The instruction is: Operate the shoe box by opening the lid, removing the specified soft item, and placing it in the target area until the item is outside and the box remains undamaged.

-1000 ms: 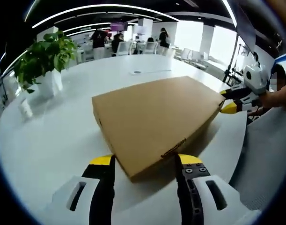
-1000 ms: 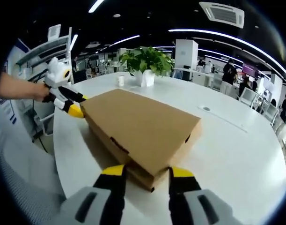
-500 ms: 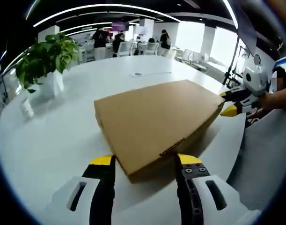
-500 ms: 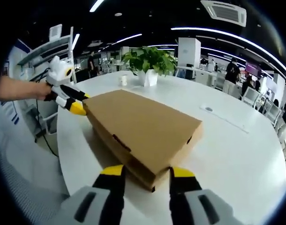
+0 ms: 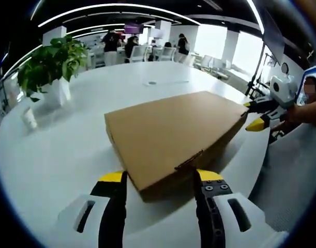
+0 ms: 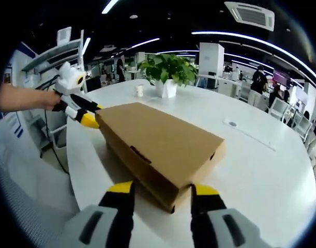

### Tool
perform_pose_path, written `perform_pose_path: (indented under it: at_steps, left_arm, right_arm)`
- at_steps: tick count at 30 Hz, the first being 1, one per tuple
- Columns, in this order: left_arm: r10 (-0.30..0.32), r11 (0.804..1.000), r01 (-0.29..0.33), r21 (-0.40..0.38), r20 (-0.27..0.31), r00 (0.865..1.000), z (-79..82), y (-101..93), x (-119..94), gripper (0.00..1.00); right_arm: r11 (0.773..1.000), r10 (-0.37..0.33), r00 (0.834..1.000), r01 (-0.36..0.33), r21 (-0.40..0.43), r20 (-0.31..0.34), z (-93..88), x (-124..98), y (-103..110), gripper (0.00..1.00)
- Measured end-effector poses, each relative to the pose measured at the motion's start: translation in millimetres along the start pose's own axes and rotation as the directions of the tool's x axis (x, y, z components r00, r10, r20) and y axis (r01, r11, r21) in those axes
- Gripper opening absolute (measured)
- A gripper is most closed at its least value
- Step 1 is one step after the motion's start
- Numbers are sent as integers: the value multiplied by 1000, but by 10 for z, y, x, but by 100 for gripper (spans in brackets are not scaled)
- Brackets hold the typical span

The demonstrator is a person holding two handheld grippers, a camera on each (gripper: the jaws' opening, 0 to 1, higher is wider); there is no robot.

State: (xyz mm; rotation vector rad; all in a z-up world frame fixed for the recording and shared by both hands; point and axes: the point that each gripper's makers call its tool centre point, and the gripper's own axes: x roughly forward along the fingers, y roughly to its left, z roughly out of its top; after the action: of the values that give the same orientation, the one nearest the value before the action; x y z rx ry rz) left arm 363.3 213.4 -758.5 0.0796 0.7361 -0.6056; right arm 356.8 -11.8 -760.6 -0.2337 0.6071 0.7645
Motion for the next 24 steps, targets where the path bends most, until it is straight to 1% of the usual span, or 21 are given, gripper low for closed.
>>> perform_pose_path:
  at_steps: [7,14,21,24]
  left_arm:
    - [-15,1000,15,-16,6,1000,51,-5,-51,52]
    - [-26,999,26,-32,26,999,125,-16,-112,52]
    - [-18,1000,19,-14,64,998,216,-15,-172,52]
    - [-18,1000,19,-16,64,998,222,-13,-167,52]
  right_arm:
    - [999,-1,1000,0,34,17,63,-47,11,41]
    - [999,-7,999,5,54,46,153,-96,4,42]
    - [999,-14,997,11,45,74,253,-137,-14,42]
    - [999,-15,997,12,47,77,257,-138,-17,41]
